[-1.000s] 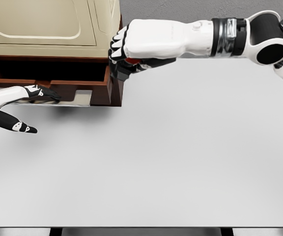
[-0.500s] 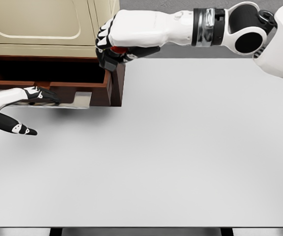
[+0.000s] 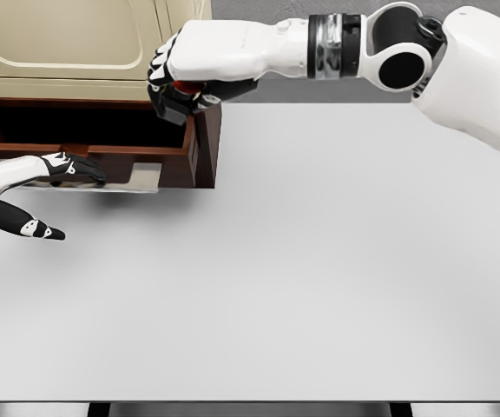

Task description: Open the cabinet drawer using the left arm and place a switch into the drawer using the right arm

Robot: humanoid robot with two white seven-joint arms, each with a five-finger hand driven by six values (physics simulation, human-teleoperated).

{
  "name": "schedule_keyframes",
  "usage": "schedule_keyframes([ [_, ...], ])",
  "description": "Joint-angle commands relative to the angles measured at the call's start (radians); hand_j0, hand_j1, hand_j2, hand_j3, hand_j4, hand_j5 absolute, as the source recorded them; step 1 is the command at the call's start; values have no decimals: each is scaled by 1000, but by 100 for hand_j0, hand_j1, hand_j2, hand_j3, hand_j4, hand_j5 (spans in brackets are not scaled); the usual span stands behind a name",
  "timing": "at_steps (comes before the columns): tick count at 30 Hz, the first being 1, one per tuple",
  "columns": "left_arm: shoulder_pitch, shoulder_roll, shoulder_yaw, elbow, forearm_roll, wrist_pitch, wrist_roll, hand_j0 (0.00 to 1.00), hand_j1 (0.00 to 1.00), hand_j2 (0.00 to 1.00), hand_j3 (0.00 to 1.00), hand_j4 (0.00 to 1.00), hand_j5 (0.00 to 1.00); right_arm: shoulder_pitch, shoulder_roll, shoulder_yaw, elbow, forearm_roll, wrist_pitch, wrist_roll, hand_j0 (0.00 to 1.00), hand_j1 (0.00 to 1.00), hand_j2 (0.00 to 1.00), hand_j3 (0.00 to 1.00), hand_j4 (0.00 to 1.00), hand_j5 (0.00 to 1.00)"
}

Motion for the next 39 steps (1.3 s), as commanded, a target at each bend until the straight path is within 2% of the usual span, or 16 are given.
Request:
schedule_keyframes([
  [1, 0, -7, -22, -15, 0, -44, -8, 92, 92, 92, 92, 92, 92, -2, 15, -1, 31, -6, 2, 3, 44, 44, 44, 44, 44, 44],
  [8, 0, -7, -22, -15, 0, -44, -8, 92, 92, 92, 92, 92, 92, -5, 78, 15, 76, -5, 2, 21, 44, 44, 44, 44, 44, 44],
  [13, 0, -7, -22, -15, 0, -44, -8, 92, 92, 92, 92, 92, 92, -12, 122, 16, 162, 3, 2, 30, 44, 44, 44, 44, 44, 44],
  [14, 0, -7, -22, -17, 0, -44, -8, 92, 92, 92, 92, 92, 92, -12, 148, 16, 206, 9, 2, 30, 44, 44, 44, 44, 44, 44],
  [17, 0, -7, -22, -17, 0, -44, -8, 92, 92, 92, 92, 92, 92, -18, 168, 13, 234, 9, 2, 37, 45, 45, 45, 45, 45, 45],
  [21, 0, -7, -22, -17, 0, -44, -8, 92, 92, 92, 92, 92, 92, -20, 187, 12, 251, 9, 2, 52, 48, 48, 48, 48, 48, 48],
  [23, 0, -7, -22, -17, 0, -44, -8, 92, 92, 92, 92, 92, 92, -20, 188, 8, 252, 9, 2, 55, 58, 58, 58, 58, 58, 58],
  [24, 0, -7, -22, -17, 0, -44, -8, 92, 92, 92, 92, 92, 92, -18, 190, 5, 257, 7, 2, 55, 59, 59, 59, 59, 59, 59],
  [30, 0, -7, -22, -17, 0, -44, -8, 92, 92, 92, 92, 92, 92, -18, 210, -2, 278, 11, 2, 58, 59, 59, 59, 59, 59, 59],
  [34, 2, -7, -23, -17, 0, -44, -8, 92, 92, 92, 92, 92, 92, -15, 211, -38, 309, 38, 2, 58, 59, 59, 59, 59, 59, 59],
  [39, 2, -7, -25, -17, 0, -44, -8, 92, 92, 92, 92, 92, 92, -14, 211, -39, 309, 38, 2, 58, 59, 59, 59, 59, 59, 59],
])
